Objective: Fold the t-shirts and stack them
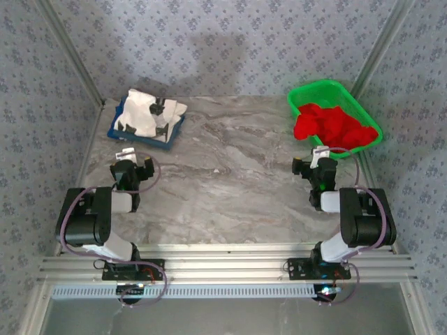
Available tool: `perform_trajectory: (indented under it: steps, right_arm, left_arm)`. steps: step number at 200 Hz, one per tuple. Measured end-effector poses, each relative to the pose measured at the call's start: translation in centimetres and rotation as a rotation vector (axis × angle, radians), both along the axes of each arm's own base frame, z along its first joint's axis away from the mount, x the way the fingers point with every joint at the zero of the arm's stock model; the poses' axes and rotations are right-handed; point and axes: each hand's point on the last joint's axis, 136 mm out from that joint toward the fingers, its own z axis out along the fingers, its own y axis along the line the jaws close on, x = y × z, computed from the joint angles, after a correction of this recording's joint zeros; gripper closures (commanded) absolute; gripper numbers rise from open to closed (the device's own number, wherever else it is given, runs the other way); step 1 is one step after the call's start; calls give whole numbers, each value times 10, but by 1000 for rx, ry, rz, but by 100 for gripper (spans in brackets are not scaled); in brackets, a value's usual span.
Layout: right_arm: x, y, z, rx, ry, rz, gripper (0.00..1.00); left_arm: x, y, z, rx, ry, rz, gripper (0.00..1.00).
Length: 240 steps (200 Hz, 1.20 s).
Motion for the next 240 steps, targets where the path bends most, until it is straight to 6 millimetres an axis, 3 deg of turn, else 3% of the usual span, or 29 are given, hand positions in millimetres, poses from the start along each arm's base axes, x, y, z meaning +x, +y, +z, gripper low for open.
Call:
perform_trajectory:
  steps: [162, 173, 181, 196, 212, 227, 240]
  right_arm:
    - [-4, 5, 1, -4, 44, 17, 0]
    - [-5, 12, 17, 16, 72, 31, 0]
    - [-4, 17, 39, 40, 64, 42, 0]
    - [-8, 29, 90, 90, -1, 69, 0]
    - [-29, 45, 136, 157, -71, 116, 0]
    - [-53, 57, 154, 230, -67, 145, 0]
    - [-69, 60, 157, 297, -13, 142, 0]
  left_arm:
    - [-3, -5, 3, 19, 40, -12, 0]
    - [-3, -14, 23, 23, 46, -33, 0]
    - [-1, -20, 47, 17, 14, -48, 0]
    - [-5, -30, 111, -9, -110, -70, 0]
    - [-22, -36, 170, -60, -231, -86, 0]
    - [-40, -40, 200, -115, -271, -96, 0]
    - [-49, -43, 210, -163, -239, -104, 0]
